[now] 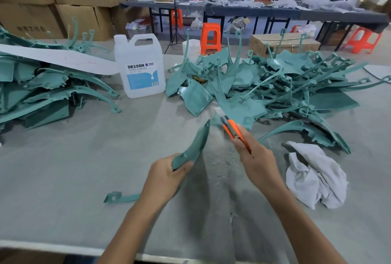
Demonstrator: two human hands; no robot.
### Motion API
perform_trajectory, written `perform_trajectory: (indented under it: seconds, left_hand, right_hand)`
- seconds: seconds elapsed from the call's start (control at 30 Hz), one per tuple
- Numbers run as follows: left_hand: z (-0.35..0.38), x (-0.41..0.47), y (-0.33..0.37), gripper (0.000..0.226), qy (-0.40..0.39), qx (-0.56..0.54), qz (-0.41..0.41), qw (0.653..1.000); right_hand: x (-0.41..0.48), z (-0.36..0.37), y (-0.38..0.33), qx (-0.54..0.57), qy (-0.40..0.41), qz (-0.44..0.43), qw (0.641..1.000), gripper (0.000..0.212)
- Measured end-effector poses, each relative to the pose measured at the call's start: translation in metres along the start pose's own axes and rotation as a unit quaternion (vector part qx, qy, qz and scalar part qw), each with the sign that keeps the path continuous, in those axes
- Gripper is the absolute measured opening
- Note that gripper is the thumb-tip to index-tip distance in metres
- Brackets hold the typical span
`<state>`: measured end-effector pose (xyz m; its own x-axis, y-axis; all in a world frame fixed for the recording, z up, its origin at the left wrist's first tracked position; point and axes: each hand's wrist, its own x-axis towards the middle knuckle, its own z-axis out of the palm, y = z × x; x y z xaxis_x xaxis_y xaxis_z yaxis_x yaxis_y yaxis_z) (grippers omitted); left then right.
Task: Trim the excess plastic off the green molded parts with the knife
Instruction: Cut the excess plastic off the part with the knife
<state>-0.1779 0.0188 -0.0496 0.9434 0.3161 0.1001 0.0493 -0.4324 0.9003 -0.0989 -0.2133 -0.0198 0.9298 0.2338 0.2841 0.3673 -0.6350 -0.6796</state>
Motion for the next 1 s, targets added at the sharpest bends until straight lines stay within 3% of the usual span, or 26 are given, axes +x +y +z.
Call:
perform_trajectory:
  seconds: [0.1, 0.27, 0.37, 0.43, 0.53, 0.63, 0.73, 0.8, 0.87, 1.0]
  left_hand:
    - [0.002, -0.002, -0.002, 0.03, 0.003, 0.0, 0.01, 1.0]
    - [0.003, -0.001, 0.0, 0.027, 0.013, 0.007, 0.023, 1.0]
    - [0.002, -0.004, 0.001, 0.014, 0.014, 0.001, 0.012, 1.0]
    - [0.0, -0.005, 0.001, 0.017, 0.009, -0.023, -0.005, 1.0]
    - [-0.005, -0.004, 0.001, 0.029, -0.022, -0.065, -0.014, 0.998]
    - [-0.007, -0.005, 0.005, 0.021, -0.055, -0.078, -0.001, 0.995]
    - [-0.012, -0.007, 0.013, 0.012, -0.045, -0.107, -0.001, 0.993]
    - [-0.018, -0.009, 0.022, 0.012, -0.031, -0.155, -0.002, 0.987]
    - [-0.024, -0.012, 0.036, 0.02, -0.015, -0.219, -0.004, 0.976]
    - [-0.027, -0.022, 0.069, 0.041, -0.081, -0.384, -0.006, 0.92]
  right_hand:
    - [-0.003, -0.008, 0.021, -0.062, -0.041, 0.055, 0.996, 0.036]
    - [-0.026, -0.017, 0.035, -0.227, -0.087, 0.025, 0.97, 0.037]
    - [-0.03, -0.033, 0.04, -0.238, 0.004, 0.004, 0.971, 0.037]
    - [-0.029, -0.051, 0.052, -0.26, 0.076, 0.006, 0.963, 0.031]
    - [-0.035, -0.082, 0.081, -0.301, 0.049, 0.134, 0.943, 0.043]
    - [-0.058, -0.094, 0.109, -0.308, 0.024, 0.233, 0.922, 0.048]
    - [-0.074, -0.1, 0.123, -0.289, 0.089, 0.237, 0.923, 0.028]
    - [-0.075, -0.106, 0.114, -0.229, 0.125, 0.248, 0.933, 0.034]
    - [-0.069, -0.107, 0.093, -0.152, 0.147, 0.218, 0.953, 0.04]
    - [-0.042, -0.091, 0.016, -0.036, 0.154, 0.03, 0.987, 0.012]
